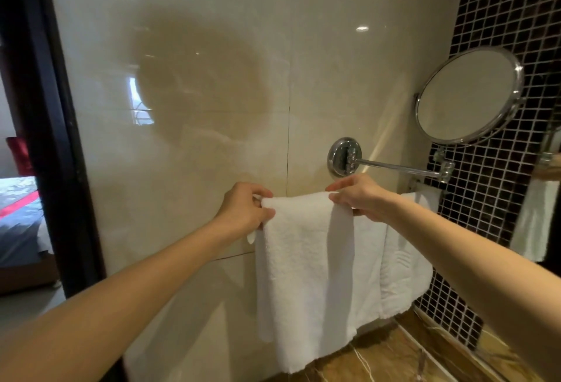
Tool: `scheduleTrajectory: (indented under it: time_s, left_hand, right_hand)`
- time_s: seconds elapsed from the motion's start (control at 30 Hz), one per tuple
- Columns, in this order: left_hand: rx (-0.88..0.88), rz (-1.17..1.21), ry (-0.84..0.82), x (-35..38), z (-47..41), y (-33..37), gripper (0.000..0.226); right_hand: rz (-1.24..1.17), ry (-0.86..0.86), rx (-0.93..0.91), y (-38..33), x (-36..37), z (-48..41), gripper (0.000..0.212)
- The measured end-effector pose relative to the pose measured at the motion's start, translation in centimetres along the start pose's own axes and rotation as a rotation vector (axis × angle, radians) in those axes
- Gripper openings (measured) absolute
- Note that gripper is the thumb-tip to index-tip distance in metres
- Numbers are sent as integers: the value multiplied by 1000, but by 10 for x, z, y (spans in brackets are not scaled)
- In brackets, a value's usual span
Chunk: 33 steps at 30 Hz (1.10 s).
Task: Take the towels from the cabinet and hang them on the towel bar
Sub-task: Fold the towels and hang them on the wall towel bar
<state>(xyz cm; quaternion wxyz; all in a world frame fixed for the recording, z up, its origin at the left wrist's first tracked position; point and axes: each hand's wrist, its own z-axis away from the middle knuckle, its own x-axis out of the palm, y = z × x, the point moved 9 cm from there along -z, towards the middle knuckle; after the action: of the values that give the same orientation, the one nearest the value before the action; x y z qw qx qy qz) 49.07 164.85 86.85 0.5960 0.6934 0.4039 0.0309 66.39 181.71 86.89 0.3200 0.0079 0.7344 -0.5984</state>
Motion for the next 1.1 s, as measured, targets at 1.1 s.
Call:
scheduleTrajectory:
  time_s: [1.1]
  left_hand:
    - [158,-1124,-112,20,-15,10,23]
  right_hand:
    - [692,54,-313,-11,31,-10,23]
